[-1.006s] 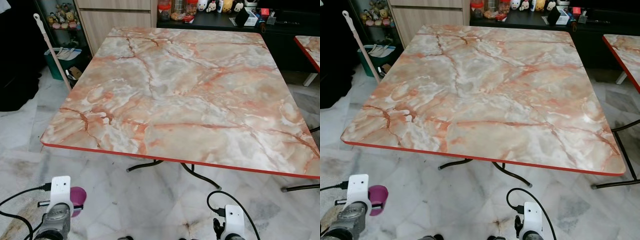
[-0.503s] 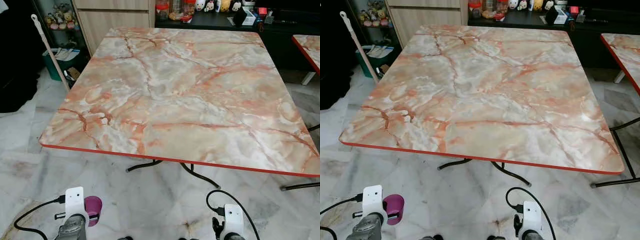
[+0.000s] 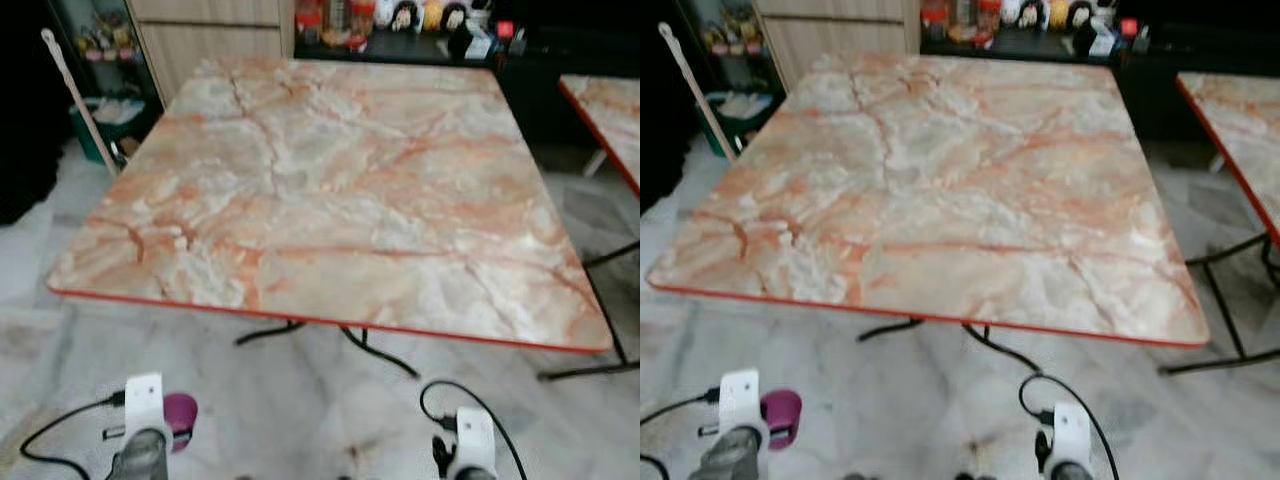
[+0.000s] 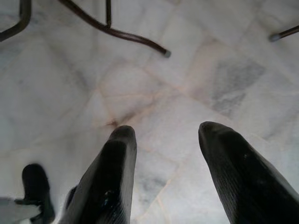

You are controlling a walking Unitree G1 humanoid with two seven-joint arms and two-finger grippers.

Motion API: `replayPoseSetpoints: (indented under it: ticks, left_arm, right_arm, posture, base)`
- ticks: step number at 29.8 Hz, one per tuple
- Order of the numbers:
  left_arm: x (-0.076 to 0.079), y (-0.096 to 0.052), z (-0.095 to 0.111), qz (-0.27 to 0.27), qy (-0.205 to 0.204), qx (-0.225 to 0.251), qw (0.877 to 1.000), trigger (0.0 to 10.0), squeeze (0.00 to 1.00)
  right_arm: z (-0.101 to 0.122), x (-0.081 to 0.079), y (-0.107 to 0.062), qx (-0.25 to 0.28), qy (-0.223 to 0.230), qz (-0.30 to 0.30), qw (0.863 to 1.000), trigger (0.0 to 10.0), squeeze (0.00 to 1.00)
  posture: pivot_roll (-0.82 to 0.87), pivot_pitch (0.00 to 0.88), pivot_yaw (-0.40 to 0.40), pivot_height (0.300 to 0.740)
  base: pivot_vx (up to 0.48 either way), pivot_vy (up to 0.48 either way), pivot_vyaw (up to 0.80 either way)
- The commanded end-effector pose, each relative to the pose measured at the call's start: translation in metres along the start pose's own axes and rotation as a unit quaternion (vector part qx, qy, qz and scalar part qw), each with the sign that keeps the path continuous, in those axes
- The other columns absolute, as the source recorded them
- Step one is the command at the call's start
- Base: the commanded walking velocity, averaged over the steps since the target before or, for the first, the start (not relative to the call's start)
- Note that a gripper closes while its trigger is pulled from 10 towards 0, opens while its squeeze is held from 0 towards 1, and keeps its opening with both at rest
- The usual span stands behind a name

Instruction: Setting the table

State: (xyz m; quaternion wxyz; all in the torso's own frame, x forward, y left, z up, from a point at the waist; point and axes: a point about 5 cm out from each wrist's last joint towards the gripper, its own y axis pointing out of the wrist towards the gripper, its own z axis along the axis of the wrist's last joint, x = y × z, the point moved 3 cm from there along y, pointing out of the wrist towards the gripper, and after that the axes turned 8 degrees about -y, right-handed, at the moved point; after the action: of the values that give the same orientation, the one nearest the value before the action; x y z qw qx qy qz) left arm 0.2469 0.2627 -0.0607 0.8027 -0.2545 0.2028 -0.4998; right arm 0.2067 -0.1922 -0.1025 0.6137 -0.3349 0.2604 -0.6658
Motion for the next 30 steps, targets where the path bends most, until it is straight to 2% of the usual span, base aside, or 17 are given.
replayPoseSetpoints:
  ticks: [1,20,27,30]
  left_arm:
    - [-0.0006,-0.0021,-0.0089,0.003,0.005,-0.012,1.000,10.0,0.00]
    - [0.0017,-0.0032,-0.0130,-0.001,0.006,-0.018,1.000,10.0,0.00]
    - [0.0032,-0.0035,-0.0140,-0.004,0.006,-0.020,1.000,10.0,0.00]
    - [0.0044,-0.0037,-0.0144,-0.006,0.008,-0.021,1.000,10.0,0.00]
  right_arm:
    - [-0.0048,0.0041,-0.0008,-0.009,0.004,-0.004,1.000,10.0,0.00]
    - [-0.0069,0.0069,-0.0017,-0.007,-0.011,-0.006,1.000,10.0,0.00]
    - [-0.0026,0.0057,-0.0013,0.004,-0.033,0.002,0.999,10.0,0.00]
    - [-0.0034,0.0074,-0.0009,-0.003,-0.014,-0.004,1.000,10.0,0.00]
  posture:
    - [0.05,0.132,-0.023,0.740]
    - [0.03,0.107,-0.025,0.740]
    - [0.03,0.096,-0.027,0.740]
    - [0.03,0.093,-0.027,0.740]
  base:
    - [0.000,-0.480,-0.79]
    - [0.000,-0.480,-0.04]
    - [0.000,-0.069,0.15]
    - [0.000,-0.480,0.00]
